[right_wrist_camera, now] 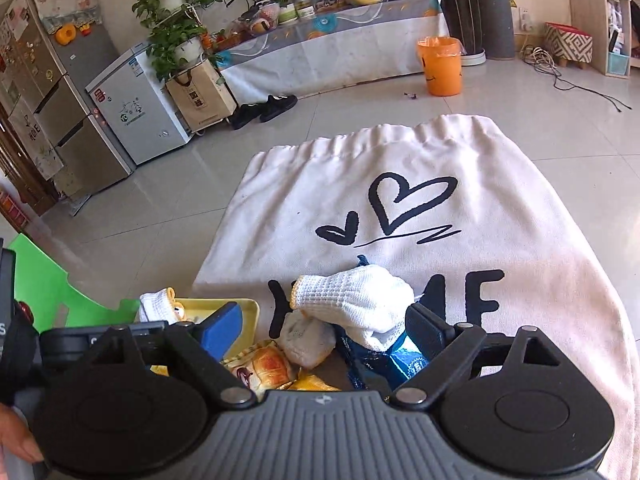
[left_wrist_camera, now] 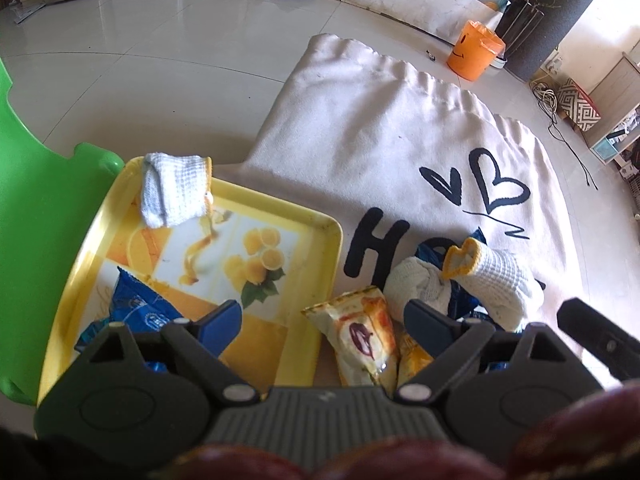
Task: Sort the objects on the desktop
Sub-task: 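Lower the right tool onto a white glove on the mat and close it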
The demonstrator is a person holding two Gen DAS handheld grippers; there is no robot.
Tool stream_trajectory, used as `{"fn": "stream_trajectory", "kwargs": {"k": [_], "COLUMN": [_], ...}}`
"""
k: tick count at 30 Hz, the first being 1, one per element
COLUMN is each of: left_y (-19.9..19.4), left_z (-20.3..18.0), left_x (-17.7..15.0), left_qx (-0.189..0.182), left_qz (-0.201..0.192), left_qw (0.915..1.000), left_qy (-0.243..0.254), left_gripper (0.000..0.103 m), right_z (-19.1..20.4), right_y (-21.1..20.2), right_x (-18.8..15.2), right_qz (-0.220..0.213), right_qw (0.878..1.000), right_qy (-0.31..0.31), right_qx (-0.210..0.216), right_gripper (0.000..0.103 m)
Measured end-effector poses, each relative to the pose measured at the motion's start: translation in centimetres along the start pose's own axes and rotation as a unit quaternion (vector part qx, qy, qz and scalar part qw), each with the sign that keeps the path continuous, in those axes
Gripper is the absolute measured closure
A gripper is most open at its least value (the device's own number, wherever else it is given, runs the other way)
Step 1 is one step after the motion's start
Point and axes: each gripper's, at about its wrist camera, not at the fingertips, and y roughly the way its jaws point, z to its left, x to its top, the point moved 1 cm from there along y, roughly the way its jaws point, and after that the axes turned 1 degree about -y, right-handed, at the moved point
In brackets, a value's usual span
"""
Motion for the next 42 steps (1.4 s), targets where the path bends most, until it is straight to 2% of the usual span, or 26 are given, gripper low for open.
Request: {"fn": "stream_trajectory", "kwargs": {"k": [4, 8, 15, 23, 26, 30, 35, 42], "left_y": [0.7, 1.1, 2.5, 4.0, 4.4, 4.8, 5.3, 5.2], "left_z": [-1.1, -1.9, -3.4, -4.5, -4.8, -5.3, -5.9, -6.4], "left_x": [-0.8, -1.5, -2.7, -3.7, -4.0, -4.5, -5.2, -5.9], "left_qx": [0.001, 0.003, 0.002, 0.003, 0.000, -0.009, -0.029, -0.033], "left_qz": [0.012, 0.018, 0.045, 0.068, 0.073, 0.076, 0.088, 0.080], "left_qw": [0.9999, 0.9995, 0.9975, 0.9959, 0.9953, 0.9946, 0.9929, 0.9921], "left_qy": [0.012, 0.027, 0.055, 0.060, 0.064, 0.070, 0.074, 0.090], "left_gripper": [0.004, 0.004, 0.003, 0.002, 0.002, 0.002, 0.002, 0.001], "right_z": [-0.9, -2.2, -4.2, -4.2, -3.9, -3.6, -4.3, -5.8], "right_y": [0.8, 2.4, 6.5, 9.0, 9.5, 10.4, 10.7, 10.2], "right_x": [0.9, 2.0, 2.5, 2.5, 2.1, 1.5, 1.2, 0.4], "right_qz": [-0.003, 0.004, 0.052, 0.072, 0.082, 0.101, 0.123, 0.150], "right_qw": [1.000, 0.999, 0.997, 0.995, 0.995, 0.993, 0.991, 0.986], "right_qy": [0.002, 0.011, 0.031, 0.035, 0.028, 0.021, 0.025, 0.030], "right_qx": [-0.023, -0.041, -0.050, -0.054, -0.052, -0.054, -0.052, -0.059], "right_gripper": [0.014, 0.013, 0.013, 0.010, 0.009, 0.004, 0.003, 0.001]}}
